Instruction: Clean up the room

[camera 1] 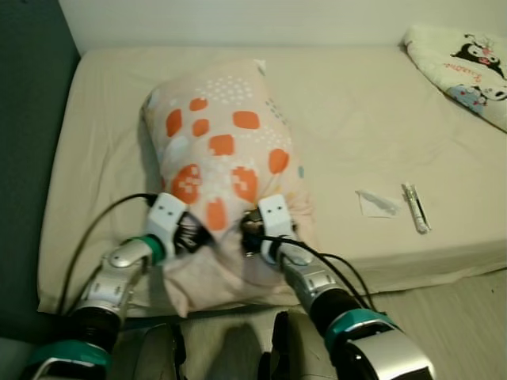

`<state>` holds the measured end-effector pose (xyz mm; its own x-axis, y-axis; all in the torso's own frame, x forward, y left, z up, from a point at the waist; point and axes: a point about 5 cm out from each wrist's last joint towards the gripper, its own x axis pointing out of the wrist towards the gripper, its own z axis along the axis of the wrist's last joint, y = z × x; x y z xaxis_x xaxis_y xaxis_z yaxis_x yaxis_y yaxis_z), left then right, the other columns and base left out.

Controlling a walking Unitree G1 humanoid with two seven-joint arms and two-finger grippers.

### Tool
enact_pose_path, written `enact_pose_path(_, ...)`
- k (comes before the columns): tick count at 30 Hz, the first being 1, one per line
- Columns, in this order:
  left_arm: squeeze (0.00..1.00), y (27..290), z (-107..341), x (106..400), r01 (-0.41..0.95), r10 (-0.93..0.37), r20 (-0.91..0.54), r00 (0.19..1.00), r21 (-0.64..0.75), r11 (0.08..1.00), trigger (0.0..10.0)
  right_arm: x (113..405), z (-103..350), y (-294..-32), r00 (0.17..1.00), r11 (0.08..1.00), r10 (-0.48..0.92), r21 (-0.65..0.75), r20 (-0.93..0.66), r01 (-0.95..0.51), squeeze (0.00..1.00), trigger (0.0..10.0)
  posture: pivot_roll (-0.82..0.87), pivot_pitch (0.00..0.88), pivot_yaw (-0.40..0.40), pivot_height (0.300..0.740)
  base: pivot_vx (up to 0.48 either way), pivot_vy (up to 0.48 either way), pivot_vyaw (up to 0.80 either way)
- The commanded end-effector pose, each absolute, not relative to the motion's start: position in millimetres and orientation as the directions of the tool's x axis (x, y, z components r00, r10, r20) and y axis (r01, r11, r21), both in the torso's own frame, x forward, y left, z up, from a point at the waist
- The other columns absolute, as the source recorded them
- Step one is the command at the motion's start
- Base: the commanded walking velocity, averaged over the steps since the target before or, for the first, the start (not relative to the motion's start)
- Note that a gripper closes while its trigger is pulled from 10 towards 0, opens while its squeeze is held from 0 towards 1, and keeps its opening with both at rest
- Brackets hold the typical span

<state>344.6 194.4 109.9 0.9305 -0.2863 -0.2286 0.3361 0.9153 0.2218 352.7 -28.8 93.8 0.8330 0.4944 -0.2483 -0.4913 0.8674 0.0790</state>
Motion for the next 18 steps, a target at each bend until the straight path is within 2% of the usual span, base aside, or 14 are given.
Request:
enact_pose_path(1, 0.00, 229.7, 131.2, 342.7, 0.154, -0.119, -0.124, 0.985, 0.331, 0.931, 10.0, 346.9, 113.1, 8.7, 0.769, 0.778, 0.621, 0.233, -0.149, -0.583, 0.00, 10.0, 0.17, 0.192, -0.012, 0.615, 0.000, 0.000, 0.00)
enact_pose_path(2, 0.00, 255.3, 142.5, 334.6, 0.052, -0.024, -0.076, 0.997, 0.387, 0.921, 10.0, 351.0, 132.7, 16.7, 0.774, 0.749, 0.631, 0.304, -0.058, -0.588, 0.00, 10.0, 0.18, 0.196, -0.014, 0.615, 0.000, 0.000, 0.00)
enact_pose_path(3, 0.00, 255.3, 142.5, 334.6, 0.052, -0.024, -0.076, 0.997, 0.387, 0.921, 10.0, 351.0, 132.7, 16.7, 0.774, 0.749, 0.631, 0.304, -0.058, -0.588, 0.00, 10.0, 0.18, 0.196, -0.014, 0.615, 0.000, 0.000, 0.00)
enact_pose_path(4, 0.00, 276.1, 154.7, 325.2, -0.027, 0.042, -0.024, 0.999, 0.440, 0.898, 10.0, 355.7, 148.5, 18.4, 0.788, 0.737, 0.616, 0.344, 0.013, -0.582, 0.00, 10.0, 0.19, 0.200, -0.017, 0.615, 0.000, 0.000, 0.00)
enact_pose_path(6, 0.00, 276.1, 154.7, 325.2, -0.027, 0.042, -0.024, 0.999, 0.440, 0.898, 10.0, 355.7, 148.5, 18.4, 0.788, 0.737, 0.616, 0.344, 0.013, -0.582, 0.00, 10.0, 0.19, 0.200, -0.017, 0.615, 0.000, 0.000, 0.00)
enact_pose_path(9, 0.00, 315.1, 192.1, 305.9, -0.227, 0.181, 0.140, 0.974, 0.522, 0.822, 10.0, 362.2, 163.7, 11.1, 0.815, 0.730, 0.571, 0.395, 0.096, -0.558, 0.00, 10.0, 0.19, 0.200, -0.020, 0.615, 0.000, 0.000, 0.00)
enact_pose_path(14, 0.00, 314.5, 198.8, 303.1, -0.222, 0.156, 0.168, 0.973, 0.529, 0.819, 10.0, 362.6, 151.5, 1.7, 0.839, 0.774, 0.541, 0.356, 0.057, -0.524, 0.00, 10.0, 0.20, 0.199, -0.025, 0.615, 0.000, 0.000, 0.00)
enact_pose_path(17, 0.00, 306.1, 188.3, 302.6, -0.166, 0.113, 0.130, 0.985, 0.536, 0.828, 10.0, 361.4, 142.0, -3.7, 0.848, 0.798, 0.530, 0.324, 0.023, -0.508, 0.00, 10.0, 0.20, 0.198, -0.020, 0.615, 0.000, 0.000, 0.00)
enact_pose_path(18, 0.00, 298.7, 175.1, 301.9, -0.116, 0.089, 0.076, 0.993, 0.527, 0.842, 10.0, 359.5, 130.6, -9.5, 0.854, 0.824, 0.519, 0.284, -0.028, -0.491, 0.00, 10.0, 0.20, 0.198, -0.021, 0.615, 0.000, 0.000, 0.00)
